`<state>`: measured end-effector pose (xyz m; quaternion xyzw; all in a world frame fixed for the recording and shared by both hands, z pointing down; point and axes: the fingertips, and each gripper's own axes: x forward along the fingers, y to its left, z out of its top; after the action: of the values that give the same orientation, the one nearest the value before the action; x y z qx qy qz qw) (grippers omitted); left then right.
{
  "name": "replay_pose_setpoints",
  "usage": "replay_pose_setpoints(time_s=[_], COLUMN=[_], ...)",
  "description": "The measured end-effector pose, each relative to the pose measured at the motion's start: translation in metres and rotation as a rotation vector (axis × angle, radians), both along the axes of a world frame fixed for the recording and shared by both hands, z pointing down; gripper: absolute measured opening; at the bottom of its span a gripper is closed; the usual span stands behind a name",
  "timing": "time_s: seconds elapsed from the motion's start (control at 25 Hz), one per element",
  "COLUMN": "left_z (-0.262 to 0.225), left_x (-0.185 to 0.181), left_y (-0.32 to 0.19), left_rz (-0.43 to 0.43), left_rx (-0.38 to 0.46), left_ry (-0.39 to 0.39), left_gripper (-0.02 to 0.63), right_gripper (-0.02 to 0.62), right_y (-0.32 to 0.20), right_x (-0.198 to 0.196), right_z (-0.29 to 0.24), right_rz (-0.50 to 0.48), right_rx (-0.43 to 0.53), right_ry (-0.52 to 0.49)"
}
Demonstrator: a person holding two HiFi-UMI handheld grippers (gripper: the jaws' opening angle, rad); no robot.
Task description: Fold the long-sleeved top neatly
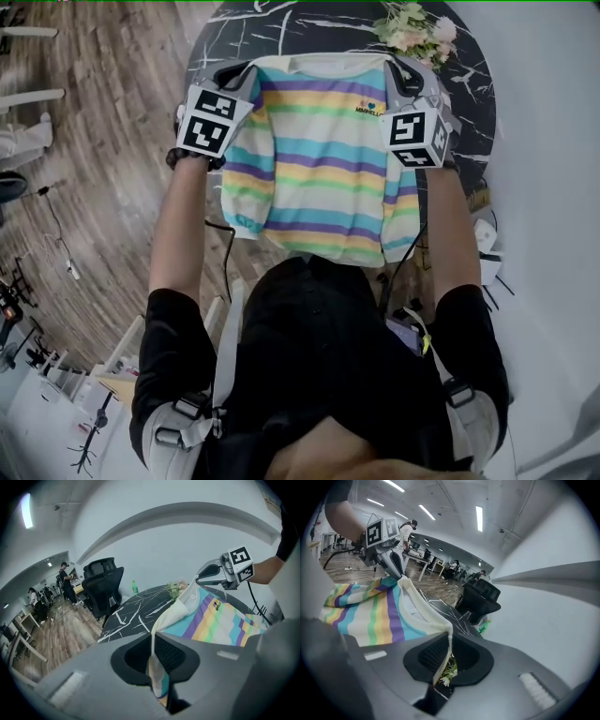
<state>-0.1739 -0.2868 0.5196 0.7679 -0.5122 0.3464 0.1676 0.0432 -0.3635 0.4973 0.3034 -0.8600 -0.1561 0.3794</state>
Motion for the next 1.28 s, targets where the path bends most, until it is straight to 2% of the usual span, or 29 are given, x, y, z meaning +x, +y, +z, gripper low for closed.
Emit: replay_pose_setpoints(time_s=[0.2,0.24,0.32,0.36,0.4,0.72,1.04,1.28], left_z=[0.017,0.019,0.022,0.023,0.024,0.035,0.052,0.058], left_x=[-0.001,-0.002,-0.005,-0.006,-0.007,-0.004,-0.022,-0.033], left_y=[-0.001,-0.001,-0.002,-0.002,-0.001,0.036,0.122,0.204], left_rz=[-0.008,-0.014,-0.032,-0.04,-0.044,-0.062,-0.156,-0.268], left_rx=[-0.029,-0.033,-0.04,-0.042,-0.045,-0.088,-0.14,-0.176], left_ry=[0.001,0.001,0.005,0.008,0.01,0.032,0.062,0.118], left_gripper=[0.037,0.049,0.119,0.146,0.146,0.147,0.146,0.146], right_gripper=[0.033,0.05,0.151,0.178,0.187,0.185,0.178,0.172], right_y=[-0.001,-0.001,0.002,0.004,0.005,0.022,0.064,0.117], right_x=[0.0,0.0,0.001,0.001,0.002,0.004,-0.018,-0.039], right_z=[0.018,0.022,0.028,0.03,0.031,0.033,0.031,0.032], right_rz=[-0.007,-0.004,0.0,0.001,0.001,-0.001,-0.046,-0.092], right_rx=[-0.043,-0.065,-0.126,-0.151,-0.166,-0.185,-0.212,-0.252], right_ry=[0.012,0.009,-0.002,-0.009,-0.011,-0.006,-0.013,-0.007])
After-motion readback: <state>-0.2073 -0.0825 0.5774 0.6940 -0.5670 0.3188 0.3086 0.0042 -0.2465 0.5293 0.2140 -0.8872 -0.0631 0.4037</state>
